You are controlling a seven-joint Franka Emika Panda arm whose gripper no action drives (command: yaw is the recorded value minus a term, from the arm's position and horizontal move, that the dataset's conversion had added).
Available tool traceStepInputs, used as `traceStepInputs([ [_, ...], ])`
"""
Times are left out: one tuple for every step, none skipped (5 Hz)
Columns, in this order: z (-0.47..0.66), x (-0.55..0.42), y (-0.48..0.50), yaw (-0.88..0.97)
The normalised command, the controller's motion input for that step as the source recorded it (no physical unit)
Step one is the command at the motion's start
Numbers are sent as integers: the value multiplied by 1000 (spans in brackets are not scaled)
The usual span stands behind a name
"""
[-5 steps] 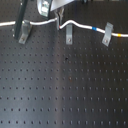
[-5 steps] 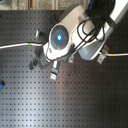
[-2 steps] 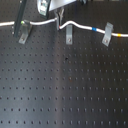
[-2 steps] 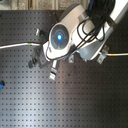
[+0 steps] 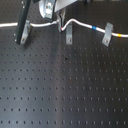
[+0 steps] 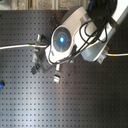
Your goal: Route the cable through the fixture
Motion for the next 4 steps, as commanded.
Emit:
traceStepInputs([
  [1, -237, -169, 660],
  [2, -238, -108, 703],
  [3, -229, -78, 714],
  [2, -236, -55, 683],
])
